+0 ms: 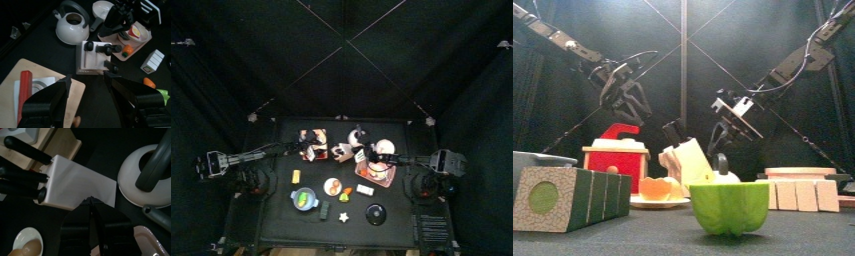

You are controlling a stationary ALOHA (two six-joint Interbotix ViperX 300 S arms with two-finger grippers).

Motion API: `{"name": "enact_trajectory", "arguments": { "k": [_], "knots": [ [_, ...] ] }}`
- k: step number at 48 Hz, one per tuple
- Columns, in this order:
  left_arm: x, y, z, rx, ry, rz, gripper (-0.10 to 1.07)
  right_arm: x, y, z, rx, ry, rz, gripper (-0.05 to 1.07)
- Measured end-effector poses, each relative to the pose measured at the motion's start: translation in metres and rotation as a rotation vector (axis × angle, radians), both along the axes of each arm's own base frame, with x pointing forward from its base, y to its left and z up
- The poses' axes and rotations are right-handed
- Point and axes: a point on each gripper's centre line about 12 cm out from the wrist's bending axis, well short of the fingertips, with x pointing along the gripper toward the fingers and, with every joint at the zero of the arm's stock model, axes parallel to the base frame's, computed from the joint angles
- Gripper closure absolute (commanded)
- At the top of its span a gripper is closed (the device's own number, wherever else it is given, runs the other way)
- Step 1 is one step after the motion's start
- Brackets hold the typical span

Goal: Grab eggshell

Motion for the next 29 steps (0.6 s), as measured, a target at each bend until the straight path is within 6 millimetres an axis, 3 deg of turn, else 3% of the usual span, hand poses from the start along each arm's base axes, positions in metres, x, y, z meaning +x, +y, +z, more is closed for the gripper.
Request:
{"name": "enact_trajectory", "arguments": {
  "k": [11,29],
  "knots": [
    [-0.01,-0.028,-0.003,0.037,-0.071,-0.059,0.09,-0.01,0.028,0.004,0.038,-0.019,0.034,0.65],
    [-0.03,-0.092,-0.019,0.074,-0.172,-0.244,0.09,-0.018,0.101,0.012,0.158,-0.068,0.152,0.65]
  ]
}}
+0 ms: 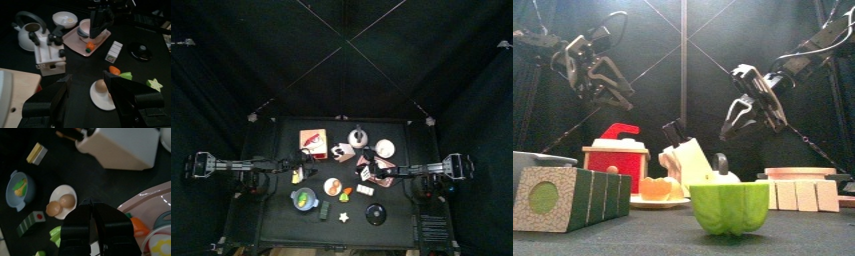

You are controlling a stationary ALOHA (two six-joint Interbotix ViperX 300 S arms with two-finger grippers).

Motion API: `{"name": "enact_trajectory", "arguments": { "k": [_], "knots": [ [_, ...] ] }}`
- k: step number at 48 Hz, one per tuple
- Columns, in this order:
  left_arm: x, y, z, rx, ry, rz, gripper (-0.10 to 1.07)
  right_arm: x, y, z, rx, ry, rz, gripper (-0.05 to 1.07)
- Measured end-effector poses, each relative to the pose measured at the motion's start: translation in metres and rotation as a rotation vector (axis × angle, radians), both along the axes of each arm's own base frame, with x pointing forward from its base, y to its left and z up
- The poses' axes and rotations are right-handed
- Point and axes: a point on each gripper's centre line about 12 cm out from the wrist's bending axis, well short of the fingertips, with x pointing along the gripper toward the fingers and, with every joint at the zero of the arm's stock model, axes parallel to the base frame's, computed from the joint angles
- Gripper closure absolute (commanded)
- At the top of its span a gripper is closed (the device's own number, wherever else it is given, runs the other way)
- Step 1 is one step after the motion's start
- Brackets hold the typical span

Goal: Grab eggshell

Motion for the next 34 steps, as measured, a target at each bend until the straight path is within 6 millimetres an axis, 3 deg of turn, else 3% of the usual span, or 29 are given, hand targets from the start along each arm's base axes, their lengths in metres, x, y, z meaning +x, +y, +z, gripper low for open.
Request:
{"name": "enact_trajectory", "arguments": {
  "k": [8,17,34],
  "knots": [
    [-0.005,-0.023,-0.009,0.011,-0.025,-0.079,0.09,0.005,0.029,-0.002,0.019,0.004,0.075,0.65],
    [-0.009,-0.043,-0.015,0.007,-0.047,-0.148,0.09,0.021,0.046,-0.001,0.023,0.001,0.122,0.64],
    [-0.028,-0.073,-0.034,-0.044,-0.073,-0.226,0.09,0.063,0.058,-0.012,0.042,0.015,0.125,0.6]
  ]
}}
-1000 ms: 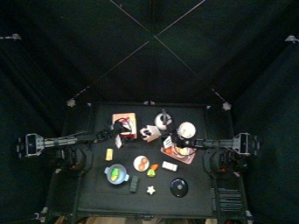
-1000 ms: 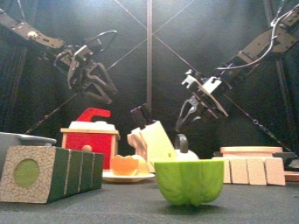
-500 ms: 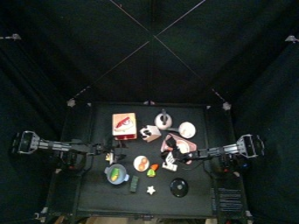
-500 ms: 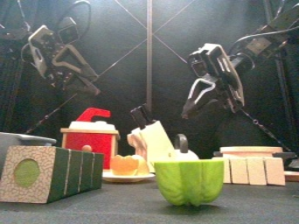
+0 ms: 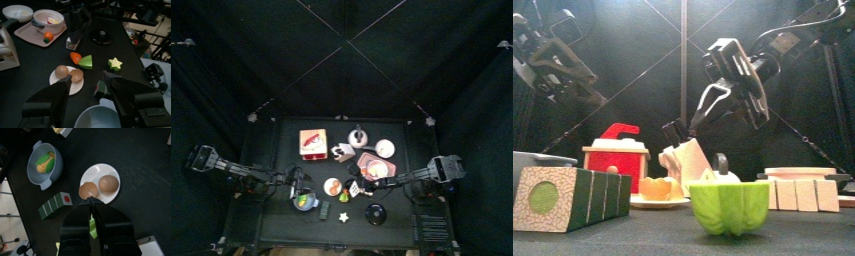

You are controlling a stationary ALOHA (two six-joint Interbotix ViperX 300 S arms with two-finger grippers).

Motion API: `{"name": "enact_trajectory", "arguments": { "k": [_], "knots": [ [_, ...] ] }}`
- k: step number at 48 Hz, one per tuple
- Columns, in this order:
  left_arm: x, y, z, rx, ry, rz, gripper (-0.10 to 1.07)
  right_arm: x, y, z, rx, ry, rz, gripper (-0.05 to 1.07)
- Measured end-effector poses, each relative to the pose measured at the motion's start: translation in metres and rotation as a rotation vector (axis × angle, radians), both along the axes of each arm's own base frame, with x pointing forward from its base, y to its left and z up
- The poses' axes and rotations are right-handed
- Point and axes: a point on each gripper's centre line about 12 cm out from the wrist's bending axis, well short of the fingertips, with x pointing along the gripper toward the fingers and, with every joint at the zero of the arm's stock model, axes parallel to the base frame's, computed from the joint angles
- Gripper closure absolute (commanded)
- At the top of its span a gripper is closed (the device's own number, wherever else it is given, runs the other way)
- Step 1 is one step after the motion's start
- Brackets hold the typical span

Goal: Grab eggshell

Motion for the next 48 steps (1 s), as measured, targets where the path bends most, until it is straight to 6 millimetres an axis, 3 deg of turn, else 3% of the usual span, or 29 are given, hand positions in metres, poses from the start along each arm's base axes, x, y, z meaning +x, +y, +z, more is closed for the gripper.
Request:
{"name": "enact_trajectory", "arguments": {
  "k": [27,37,48],
  "knots": [
    [-0.001,-0.02,-0.028,-0.003,0.071,-0.045,0.09,0.026,0.006,-0.023,0.103,0.042,-0.053,0.39],
    [0.003,-0.022,-0.027,0.09,0.052,-0.102,0.09,0.028,0.008,-0.029,0.165,0.057,-0.084,0.3],
    [0.007,-0.02,-0.02,0.065,0.017,-0.071,0.09,0.029,0.007,-0.028,0.209,0.054,-0.122,0.26]
  ]
}}
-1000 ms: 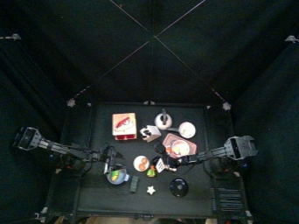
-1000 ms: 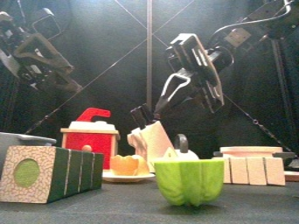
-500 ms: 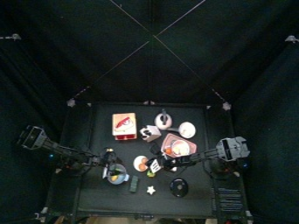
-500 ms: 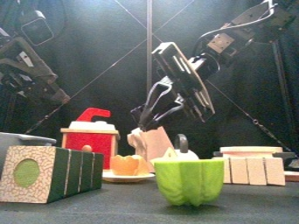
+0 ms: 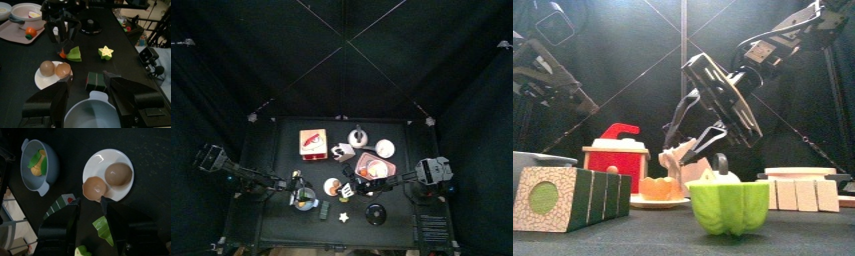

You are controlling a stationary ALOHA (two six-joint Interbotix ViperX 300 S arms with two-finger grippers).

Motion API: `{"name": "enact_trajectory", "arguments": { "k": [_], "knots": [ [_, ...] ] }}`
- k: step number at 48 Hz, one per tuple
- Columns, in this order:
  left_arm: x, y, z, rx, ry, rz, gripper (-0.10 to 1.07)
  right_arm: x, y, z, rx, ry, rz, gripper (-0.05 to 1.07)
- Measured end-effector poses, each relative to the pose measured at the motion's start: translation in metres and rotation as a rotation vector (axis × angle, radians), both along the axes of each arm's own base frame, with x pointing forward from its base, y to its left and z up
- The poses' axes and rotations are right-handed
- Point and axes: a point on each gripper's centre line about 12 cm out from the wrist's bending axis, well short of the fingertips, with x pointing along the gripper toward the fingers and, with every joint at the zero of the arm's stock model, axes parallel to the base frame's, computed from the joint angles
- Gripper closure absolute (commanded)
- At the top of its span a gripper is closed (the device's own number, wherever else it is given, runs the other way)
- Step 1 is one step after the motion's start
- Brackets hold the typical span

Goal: Grab eggshell

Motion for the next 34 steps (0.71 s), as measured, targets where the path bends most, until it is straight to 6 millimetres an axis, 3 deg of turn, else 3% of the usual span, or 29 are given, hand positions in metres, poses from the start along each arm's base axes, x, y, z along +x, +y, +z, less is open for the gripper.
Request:
{"name": "enact_trajectory", "arguments": {
  "k": [19,34],
  "knots": [
    [0.002,-0.009,0.005,-0.035,-0.028,0.002,0.09,-0.002,-0.007,-0.007,0.097,0.044,-0.163,0.26],
    [0.002,-0.009,0.005,-0.036,-0.03,0.001,0.09,-0.004,-0.019,0.0,0.014,0.097,-0.314,0.26]
  ]
}}
